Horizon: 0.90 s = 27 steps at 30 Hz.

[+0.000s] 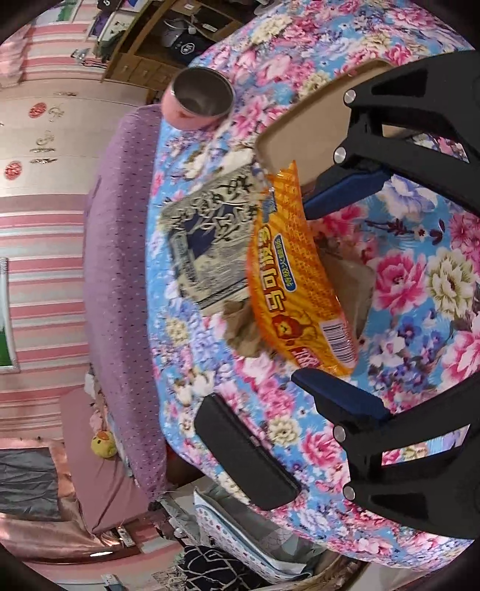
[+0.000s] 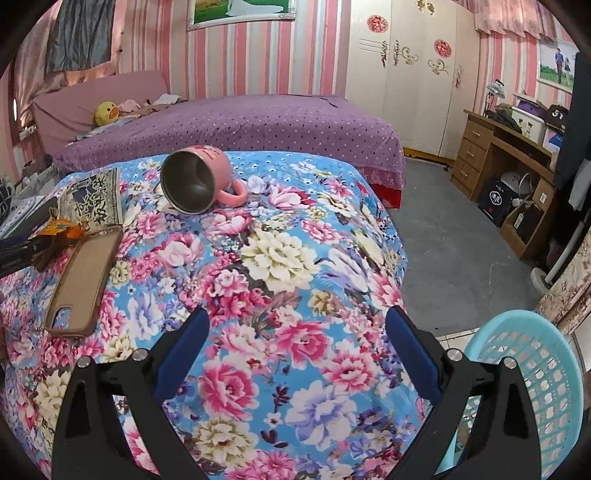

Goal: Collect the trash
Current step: 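Grasp the orange snack wrapper with the left gripper and lift it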

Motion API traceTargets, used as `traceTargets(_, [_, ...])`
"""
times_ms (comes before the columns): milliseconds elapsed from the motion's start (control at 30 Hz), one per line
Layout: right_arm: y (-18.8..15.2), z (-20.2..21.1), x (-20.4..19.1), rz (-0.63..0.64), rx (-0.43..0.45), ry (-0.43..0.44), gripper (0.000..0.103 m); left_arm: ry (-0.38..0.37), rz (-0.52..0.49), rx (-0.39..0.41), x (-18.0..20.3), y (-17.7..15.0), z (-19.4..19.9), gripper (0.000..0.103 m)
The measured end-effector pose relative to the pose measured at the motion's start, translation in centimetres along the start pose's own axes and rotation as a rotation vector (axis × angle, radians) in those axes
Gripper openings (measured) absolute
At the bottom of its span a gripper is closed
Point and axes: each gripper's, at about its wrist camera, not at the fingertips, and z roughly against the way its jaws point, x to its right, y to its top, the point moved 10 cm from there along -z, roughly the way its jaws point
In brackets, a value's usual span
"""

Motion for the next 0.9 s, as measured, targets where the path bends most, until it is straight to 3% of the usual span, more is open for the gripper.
traceTargets(100, [0.0,0.0,0.0,-0.008,0.003,0.006,0.094,-0.032,0.000,0.002,0.2,0.1,0.1,0.064])
traceTargets(267, [0.1,0.1,-0.8,0.029,0.004,-0.004,0.094,-0.065,0.006,-0.013,0.4,-0.1,-0.1,0.018])
traceTargets(367, [0.3,0.2,-1.1,0.041,0.009,-0.010,0.094,-0.071,0.009,0.018,-0.1,0.5,0.8,0.004])
traceTargets(633, [0.7,1.0,-4.2,0.051,0.040,0.013,0.094,-0.016,0.046,0.097,-4.7,1.4,3.9,0.000])
traceTargets(900, [1.7,1.7,-11.3,0.099,0.079,0.076,0.094,0.066,0.098,0.099,-12.3,0.3,5.2,0.000])
